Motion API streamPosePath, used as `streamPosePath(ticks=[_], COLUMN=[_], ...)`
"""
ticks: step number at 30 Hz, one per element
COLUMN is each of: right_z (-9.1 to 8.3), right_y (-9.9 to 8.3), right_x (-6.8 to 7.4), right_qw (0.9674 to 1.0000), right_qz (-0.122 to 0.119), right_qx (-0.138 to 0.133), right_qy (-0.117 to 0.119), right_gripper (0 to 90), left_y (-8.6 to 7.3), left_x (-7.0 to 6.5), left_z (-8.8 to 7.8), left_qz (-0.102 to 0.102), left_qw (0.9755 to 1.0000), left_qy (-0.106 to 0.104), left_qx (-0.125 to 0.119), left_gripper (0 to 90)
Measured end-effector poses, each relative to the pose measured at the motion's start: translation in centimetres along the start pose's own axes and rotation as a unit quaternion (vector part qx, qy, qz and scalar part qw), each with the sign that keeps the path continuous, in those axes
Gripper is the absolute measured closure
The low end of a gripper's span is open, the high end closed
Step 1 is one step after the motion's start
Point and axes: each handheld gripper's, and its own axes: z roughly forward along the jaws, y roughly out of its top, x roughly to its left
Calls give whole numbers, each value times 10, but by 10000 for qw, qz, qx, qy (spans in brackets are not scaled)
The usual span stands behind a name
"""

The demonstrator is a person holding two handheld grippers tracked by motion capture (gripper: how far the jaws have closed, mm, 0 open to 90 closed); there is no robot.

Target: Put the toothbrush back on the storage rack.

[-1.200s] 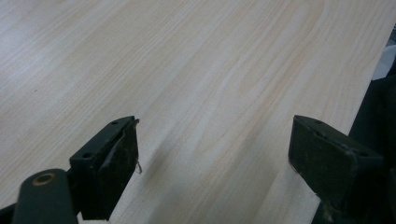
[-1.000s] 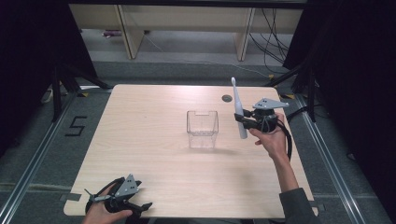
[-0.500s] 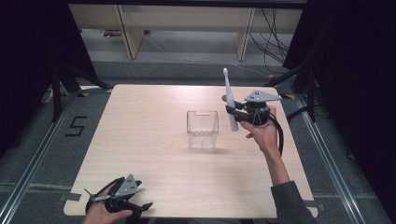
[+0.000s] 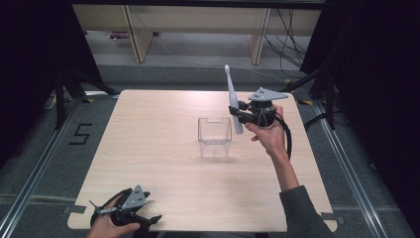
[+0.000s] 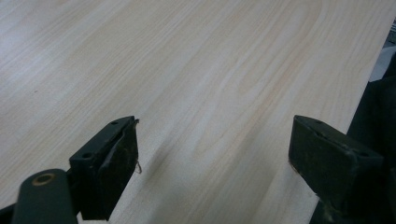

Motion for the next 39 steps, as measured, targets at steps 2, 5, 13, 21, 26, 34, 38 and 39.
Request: streamPosePath(ticks=[2, 5, 13, 21, 26, 34, 38, 39], right_z=[3, 8, 20, 37, 48, 63, 68, 70], right_y=[1, 4, 8, 4, -2, -11, -16, -18], right_x=[1, 7, 18, 23, 25, 24, 24, 24], right_qw=[10000, 10000, 9996, 9991, 9988, 9969, 9956, 9958], right_qz=[-80, 12, -81, -108, -100, -146, -187, -222], right_qx=[21, -3, 82, 242, 359, 688, 855, 824], right_qy=[5, 83, 263, 342, 326, 344, 343, 340], right_gripper=[670, 670, 670, 669, 669, 669, 669, 669], left_y=[0, 0, 0, 0, 0, 0, 1, 1], left_x=[0, 0, 0, 1, 1, 1, 1, 0], left_z=[0, 0, 0, 0, 0, -1, -1, -1], left_qz=[-19, -24, -18, -5, 9, 23, 27, 6], left_qw=[10000, 10000, 10000, 10000, 10000, 10000, 10000, 10000], left_qy=[0, -2, 0, -31, -29, -30, -27, -23], left_qx=[-18, -6, -17, 22, 28, 43, 32, 24], left_gripper=[154, 154, 154, 154, 154, 154, 154, 154])
